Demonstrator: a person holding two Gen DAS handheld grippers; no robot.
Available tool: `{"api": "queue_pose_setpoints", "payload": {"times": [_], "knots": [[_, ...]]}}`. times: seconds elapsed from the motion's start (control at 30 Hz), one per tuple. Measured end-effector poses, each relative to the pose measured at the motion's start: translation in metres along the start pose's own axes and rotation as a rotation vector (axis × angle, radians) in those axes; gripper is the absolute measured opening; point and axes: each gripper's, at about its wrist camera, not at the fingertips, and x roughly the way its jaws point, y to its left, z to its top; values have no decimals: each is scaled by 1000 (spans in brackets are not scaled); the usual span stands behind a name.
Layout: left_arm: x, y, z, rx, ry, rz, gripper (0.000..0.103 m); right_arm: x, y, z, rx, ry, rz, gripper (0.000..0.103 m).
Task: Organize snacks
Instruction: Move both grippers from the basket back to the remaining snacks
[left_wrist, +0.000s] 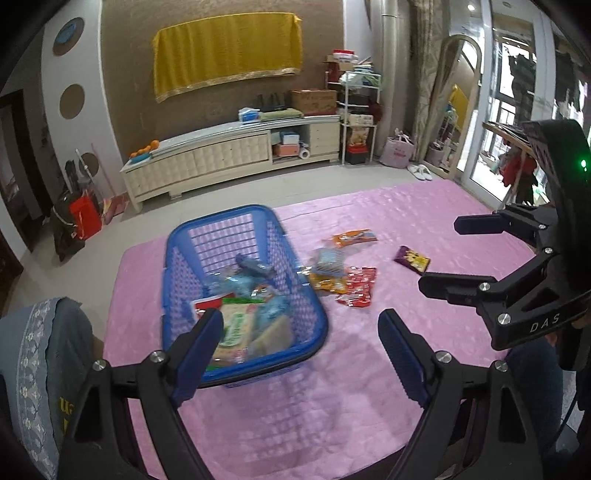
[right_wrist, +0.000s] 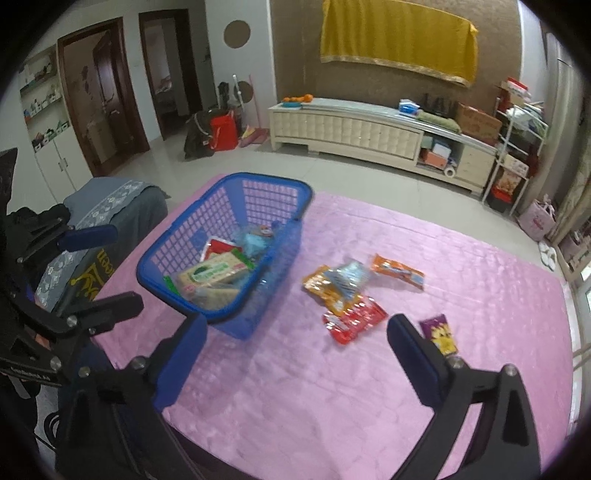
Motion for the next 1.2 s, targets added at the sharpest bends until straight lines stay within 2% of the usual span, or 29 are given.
{"api": "queue_pose_setpoints", "payload": {"times": [0.33,0.7,0.9,1.03,1.2], "knots": [[38,-60,10,55,49,-61,84,-7,-56,-28,45,8,-64,100],[101,-104,12,90,154,-85,84,25,-112,-69,138,69,-112,100],[141,-111,9,70,224,-89,84,48,-138,-86,210,101,-131,100],[171,-101,3,-23,271,-114,84,66,-147,-90,216,120,-158,100],[199,-93,-2,-51,303,-97,84,94,-159,-94,234,144,-168,100]]}}
